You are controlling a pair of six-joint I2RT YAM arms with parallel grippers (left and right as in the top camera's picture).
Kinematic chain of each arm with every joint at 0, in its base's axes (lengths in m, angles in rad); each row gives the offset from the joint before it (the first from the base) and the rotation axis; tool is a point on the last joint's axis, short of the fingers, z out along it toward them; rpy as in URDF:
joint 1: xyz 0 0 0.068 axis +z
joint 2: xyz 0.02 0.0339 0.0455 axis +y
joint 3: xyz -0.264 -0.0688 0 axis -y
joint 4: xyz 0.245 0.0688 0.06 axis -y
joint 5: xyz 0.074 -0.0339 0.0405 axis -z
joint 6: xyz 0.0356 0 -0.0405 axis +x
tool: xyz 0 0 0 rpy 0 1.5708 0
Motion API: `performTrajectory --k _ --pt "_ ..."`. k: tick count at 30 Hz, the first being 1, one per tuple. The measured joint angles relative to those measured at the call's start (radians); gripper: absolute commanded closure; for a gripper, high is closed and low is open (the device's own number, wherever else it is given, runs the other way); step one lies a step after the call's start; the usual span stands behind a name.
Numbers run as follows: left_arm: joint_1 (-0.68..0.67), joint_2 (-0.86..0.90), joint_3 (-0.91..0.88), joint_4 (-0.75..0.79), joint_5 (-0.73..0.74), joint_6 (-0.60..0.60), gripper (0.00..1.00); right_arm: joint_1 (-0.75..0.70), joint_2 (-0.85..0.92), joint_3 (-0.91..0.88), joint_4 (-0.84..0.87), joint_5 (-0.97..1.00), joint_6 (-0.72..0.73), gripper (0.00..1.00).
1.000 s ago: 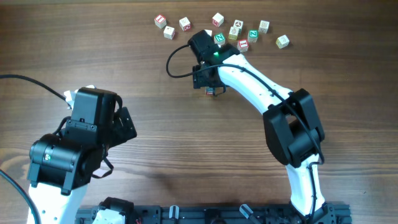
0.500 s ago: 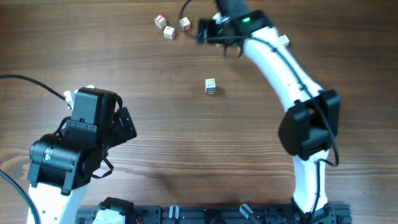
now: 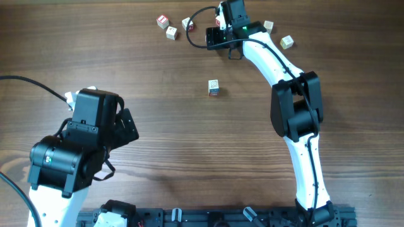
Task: Form a tower
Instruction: 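Grasp the green N block with the right gripper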
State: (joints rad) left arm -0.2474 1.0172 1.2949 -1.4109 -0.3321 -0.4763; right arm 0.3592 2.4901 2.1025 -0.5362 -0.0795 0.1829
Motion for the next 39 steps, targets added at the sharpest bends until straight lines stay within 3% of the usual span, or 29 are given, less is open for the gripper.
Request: performTrajectory --k 6,8,14,21,33,39 --pt "0.000 0.000 0.000 0.000 0.000 0.000 0.00 0.000 0.039 0.000 0.021 0.003 -0.034 0.43" --pt "0.000 0.000 0.000 0.000 0.000 0.000 0.00 0.000 0.048 0.000 0.014 0.006 -0.045 0.54" --pt "0.000 0.000 0.000 0.000 0.000 0.000 0.00 -0.011 0.048 0.000 0.019 0.043 -0.042 0.70" --pt "0.000 0.000 0.000 0.000 0.000 0.000 0.00 -0.011 0.032 0.005 -0.057 0.088 0.006 0.77" --pt "0.000 0.000 0.000 0.000 0.000 0.000 0.00 -0.011 -0.380 0.002 -0.711 0.080 0.127 0.80" --pt "0.000 0.000 0.000 0.000 0.000 0.000 0.00 -0.011 -0.513 0.002 -0.855 0.076 0.223 0.81"
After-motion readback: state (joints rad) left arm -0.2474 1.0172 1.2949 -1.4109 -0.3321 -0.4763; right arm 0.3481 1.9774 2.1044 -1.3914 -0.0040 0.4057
